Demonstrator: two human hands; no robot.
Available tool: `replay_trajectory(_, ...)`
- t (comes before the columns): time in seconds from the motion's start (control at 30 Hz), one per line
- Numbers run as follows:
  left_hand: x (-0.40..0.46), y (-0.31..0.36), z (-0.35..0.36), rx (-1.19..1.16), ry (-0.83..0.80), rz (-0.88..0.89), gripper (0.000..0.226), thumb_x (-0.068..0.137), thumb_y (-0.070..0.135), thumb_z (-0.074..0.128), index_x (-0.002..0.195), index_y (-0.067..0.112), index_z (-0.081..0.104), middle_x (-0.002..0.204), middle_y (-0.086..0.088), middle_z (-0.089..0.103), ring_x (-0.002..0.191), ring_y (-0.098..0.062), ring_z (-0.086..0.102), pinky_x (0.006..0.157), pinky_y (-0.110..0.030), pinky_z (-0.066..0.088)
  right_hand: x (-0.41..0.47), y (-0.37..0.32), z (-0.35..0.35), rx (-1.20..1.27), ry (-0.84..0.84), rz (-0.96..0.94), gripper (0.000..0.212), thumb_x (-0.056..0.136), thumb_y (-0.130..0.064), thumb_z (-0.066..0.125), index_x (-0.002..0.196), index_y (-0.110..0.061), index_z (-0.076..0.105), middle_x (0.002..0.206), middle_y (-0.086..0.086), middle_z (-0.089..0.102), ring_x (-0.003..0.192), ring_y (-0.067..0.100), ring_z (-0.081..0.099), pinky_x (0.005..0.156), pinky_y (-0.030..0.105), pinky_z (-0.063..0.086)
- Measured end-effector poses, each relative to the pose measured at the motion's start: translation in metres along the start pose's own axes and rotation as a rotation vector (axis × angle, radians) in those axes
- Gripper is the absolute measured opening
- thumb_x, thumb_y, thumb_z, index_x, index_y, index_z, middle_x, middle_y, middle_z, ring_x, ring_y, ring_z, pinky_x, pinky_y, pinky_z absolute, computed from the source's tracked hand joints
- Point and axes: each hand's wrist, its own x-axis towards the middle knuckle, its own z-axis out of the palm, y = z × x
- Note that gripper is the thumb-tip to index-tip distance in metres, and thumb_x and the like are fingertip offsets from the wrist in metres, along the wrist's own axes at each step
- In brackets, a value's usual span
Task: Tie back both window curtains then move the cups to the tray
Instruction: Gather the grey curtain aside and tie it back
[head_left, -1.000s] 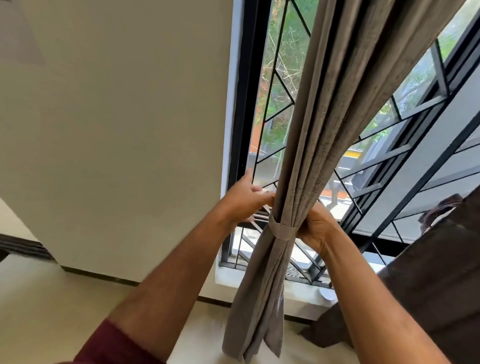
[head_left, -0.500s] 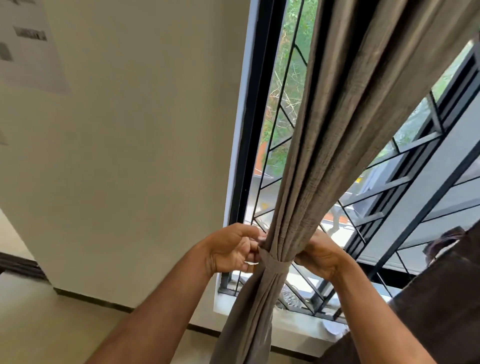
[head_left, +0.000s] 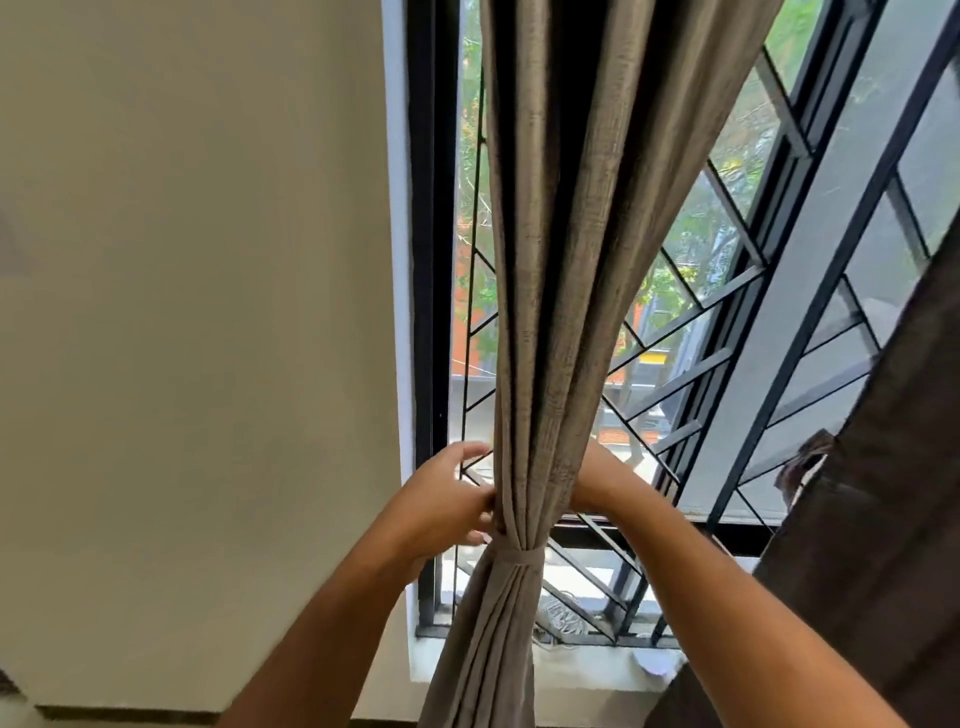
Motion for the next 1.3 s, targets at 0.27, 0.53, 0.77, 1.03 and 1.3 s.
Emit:
replay_trajectory(0.27, 0.017, -0.037, 0.002, -0.525, -0.187, -0.199, 0.037, 0.097, -0.001, 0.075, 0.133, 0.005, 0.073, 0.127, -0.025, 0.078, 0.096, -0.024, 0.078, 0.081, -0.030, 0.067, 0.017, 0.047, 0.035, 0.055, 0.251, 0.057, 0.013, 0.085, -0.028, 0.068, 0.077, -0.018, 0.065, 0.078, 0.005, 0.070, 0.076, 0.033, 0.068, 0.066, 0.055, 0.060)
replay_trajectory(0.53, 0.050, -0.032, -0.004, -0.130, -0.040, -0.068, 0.018, 0.101, -0.005, 0.068, 0.099, 0.005, 0.083, 0.094, -0.011, 0.085, 0.088, -0.025, 0.075, 0.090, -0.041, 0.063, 0.020, 0.050, 0.039, 0.140, 0.341, 0.155, 0.018, 0.080, -0.024, 0.083, 0.079, -0.007, 0.078, 0.072, 0.009, 0.075, 0.068, 0.024, 0.072, 0.065, 0.048, 0.064)
replay_trajectory(0.77, 0.059, -0.020, -0.016, 0.123, -0.003, -0.014, 0.024, 0.106, 0.000, 0.064, 0.092, 0.013, 0.079, 0.102, -0.003, 0.078, 0.096, -0.017, 0.068, 0.095, -0.036, 0.057, 0.022, 0.067, 0.037, 0.462, 0.236, 0.168, 0.006, 0.089, -0.003, 0.081, 0.091, 0.000, 0.085, 0.093, 0.024, 0.080, 0.086, 0.041, 0.079, 0.081, 0.052, 0.068)
replay_trajectory(1.03, 0.062, -0.046, -0.031, 0.103, -0.078, -0.116, 0.026, 0.107, 0.026, 0.069, 0.113, 0.005, 0.083, 0.090, 0.009, 0.081, 0.098, -0.010, 0.073, 0.090, -0.030, 0.059, 0.016, 0.073, 0.030, 0.501, 0.217, 0.168, 0.009, 0.092, -0.012, 0.080, 0.097, -0.013, 0.087, 0.088, 0.005, 0.084, 0.078, 0.019, 0.073, 0.065, 0.037, 0.062)
replay_trajectory(1.3, 0.071, -0.062, -0.043, 0.112, -0.141, -0.110, 0.032, 0.109, 0.015, 0.061, 0.080, 0.015, 0.074, 0.072, 0.002, 0.064, 0.065, -0.008, 0.056, 0.069, -0.025, 0.049, -0.001, 0.083, 0.038, 0.625, 0.253, 0.251, 0.016, 0.098, -0.009, 0.070, 0.093, -0.004, 0.084, 0.089, 0.009, 0.083, 0.073, 0.016, 0.076, 0.066, 0.026, 0.063)
